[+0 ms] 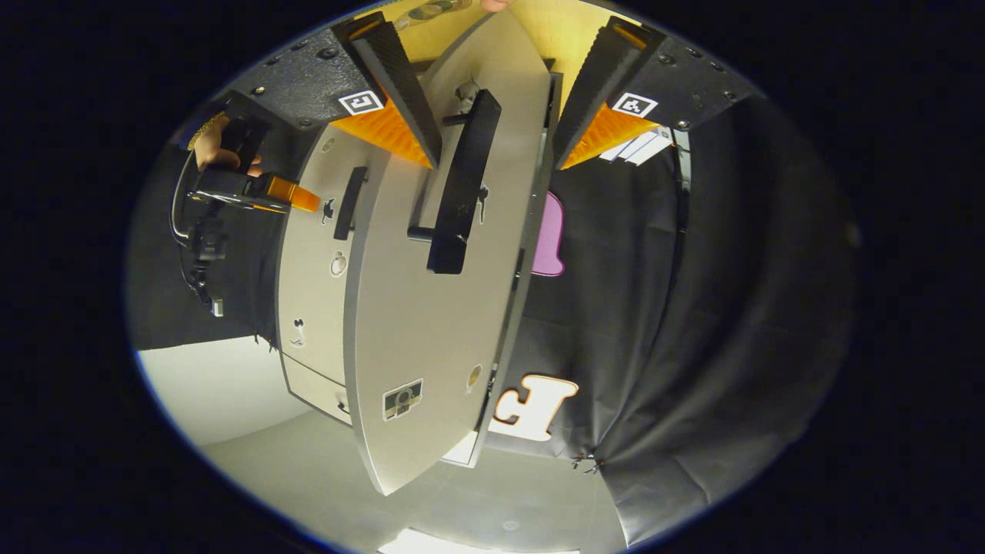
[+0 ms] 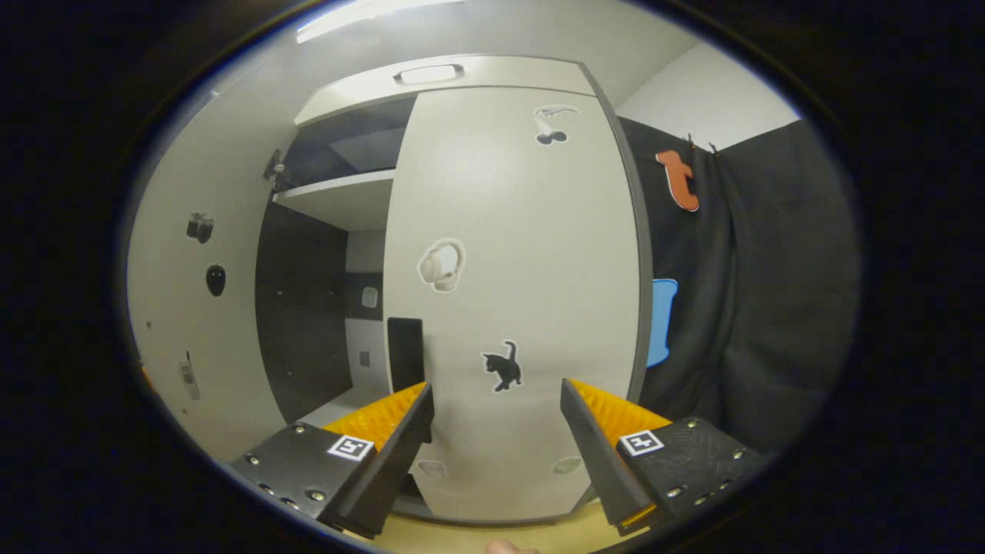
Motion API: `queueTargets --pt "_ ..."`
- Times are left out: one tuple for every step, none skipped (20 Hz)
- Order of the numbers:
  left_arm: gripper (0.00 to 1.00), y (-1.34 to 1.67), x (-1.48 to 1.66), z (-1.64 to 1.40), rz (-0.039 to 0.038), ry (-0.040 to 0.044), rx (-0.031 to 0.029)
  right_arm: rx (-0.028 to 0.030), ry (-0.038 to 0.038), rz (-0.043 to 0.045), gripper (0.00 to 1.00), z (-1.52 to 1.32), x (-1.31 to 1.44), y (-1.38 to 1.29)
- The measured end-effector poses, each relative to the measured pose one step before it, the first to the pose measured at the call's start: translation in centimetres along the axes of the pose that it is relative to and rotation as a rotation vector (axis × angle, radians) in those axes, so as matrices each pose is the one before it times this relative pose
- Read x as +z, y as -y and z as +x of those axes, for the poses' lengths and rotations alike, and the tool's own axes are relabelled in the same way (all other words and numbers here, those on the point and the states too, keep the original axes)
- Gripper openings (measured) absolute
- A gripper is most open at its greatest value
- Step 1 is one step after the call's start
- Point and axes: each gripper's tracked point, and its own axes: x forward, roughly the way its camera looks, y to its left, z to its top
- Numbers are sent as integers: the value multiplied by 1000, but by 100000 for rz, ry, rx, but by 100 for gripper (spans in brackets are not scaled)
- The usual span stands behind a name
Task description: Grasp the bottle in the cabinet with the left hand and place it on the coaster, then close the right door with the right hand and the left door with the left hand.
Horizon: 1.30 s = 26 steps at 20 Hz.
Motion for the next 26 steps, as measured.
queueTargets --pt "92 341 -173 550 452 -435 -548 -1038 -11 -225 100 -264 24 591" --pt "92 437 -58 510 606 -27 -956 -1119 216 -243 100 -211 153 650" --pt "93 504 -109 524 296 88 -1179 -1298 81 -392 100 -275 69 694" --pt "93 500 -140 415 -111 -143 -1384 -1291 -73 -340 100 -272 -14 742" --pt "92 526 -210 350 -499 -170 -1203 -993 -73 -141 100 -125 34 598" --pt "92 468 -124 415 -245 -237 -1289 -1100 -154 -132 100 -147 -20 606" --pt "92 496 -168 538 -30 -354 -1562 -1103 -52 -135 100 -138 38 614" --pt "92 522 -80 460 637 -432 -1733 -1016 85 -141 100 -218 92 575" --pt "92 588 -89 501 1671 -283 -1529 -1093 256 -252 100 -222 125 687" --pt "93 482 44 468 2707 -204 -1267 -1133 390 -466 100 -137 142 631" --pt "93 478 92 543 3222 -76 -807 -1311 364 -585 100 -162 58 763" --pt "92 276 -36 542 3206 -231 -200 -1276 12 -511 100 -127 25 651" --pt "94 250 -218 498 2462 -491 128 -1264 -21 -189 100 -283 -62 769" --pt "95 413 -119 641 763 -488 -935 -1238 -198 162 100 -174 -97 742" --pt "99 518 -163 747 -629 -635 -554 -1188 -184 377 100 -223 -77 654" --pt "99 535 -198 696 -708 -610 -428 -1229 -286 345 100 -121 -130 670" --pt "99 480 -74 924 -769 144 -558 -1292 -217 317 100 -158 -159 666" --pt "99 140 179 560 -818 -439 -1022 -1269 -280 275 100 -80 -146 653" --pt "99 381 -110 980 -1586 266 -935 -1185 -435 280 100 -143 -160 750" --pt "99 180 -157 727 -1805 -457 -611 -1123 -459 298 100 -122 -166 659" --pt "99 337 -308 398 -1904 -83 -646 -1070 -240 439 100 -188 -146 811" --pt "99 252 -99 413 -1077 -228 -687 -870 -154 520 100 -105 -97 630" --pt "99 106 -26 474 -100 -257 -317 -1010 -298 362 100 -159 -165 688" --pt "99 99 -62 344 176 -153 -723 -817 -265 119 100 -77 -175 519" --pt "100 34 37 481 381 -30 -263 -667 -246 69 100 -141 -163 576" --pt "100 85 -44 377 258 -323 135 -650 -307 -28 100 -68 -89 450"
